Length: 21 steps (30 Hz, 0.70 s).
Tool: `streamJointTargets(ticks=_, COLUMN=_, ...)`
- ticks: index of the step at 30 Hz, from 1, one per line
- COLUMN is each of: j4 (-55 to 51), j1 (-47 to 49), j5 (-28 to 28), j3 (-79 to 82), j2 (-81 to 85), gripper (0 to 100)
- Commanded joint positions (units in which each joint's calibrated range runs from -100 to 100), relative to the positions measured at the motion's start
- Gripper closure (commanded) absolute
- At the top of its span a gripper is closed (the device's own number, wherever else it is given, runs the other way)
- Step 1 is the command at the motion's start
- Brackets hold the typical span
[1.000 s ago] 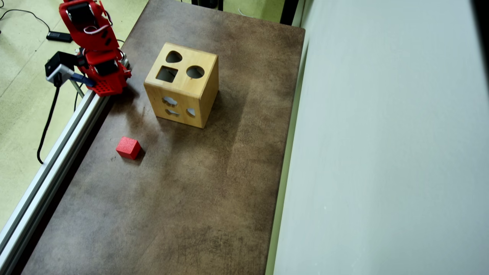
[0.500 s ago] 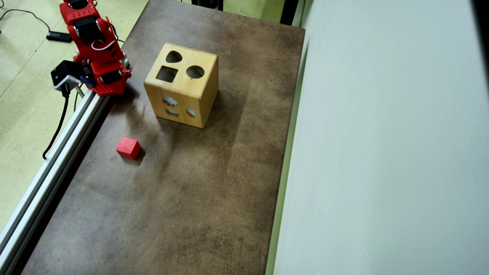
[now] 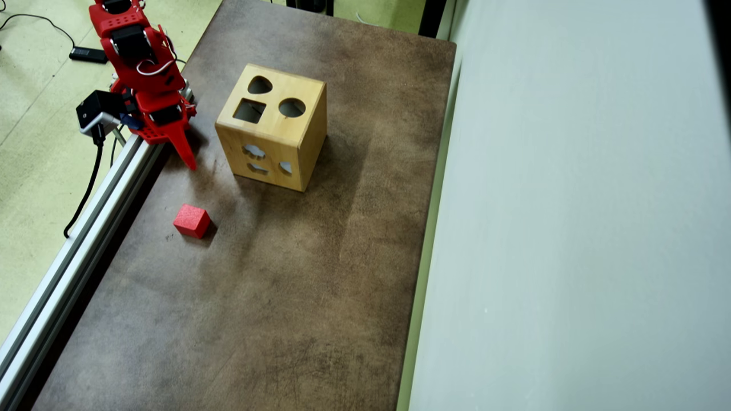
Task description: Pick and place the red cube on the square hole
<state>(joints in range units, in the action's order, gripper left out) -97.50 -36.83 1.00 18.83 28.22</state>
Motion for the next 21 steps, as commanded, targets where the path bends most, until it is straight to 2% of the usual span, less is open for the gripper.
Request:
streamJointTargets(ticks=1, j4=-0.09, j1=0.06, j5=-0.20, j3=-0.22, j2=0.27, gripper=36)
streamJointTargets(ticks=7, j4=-0.17, j1=-0.54, j5=-0.24, j3=-0.22, j2=-1.34, gripper=36)
streamJointTargets(ticks=21, j4=0.63, j1=-11.76, j5=-1.12, j3=-1.03, j2=-15.52, gripper=36)
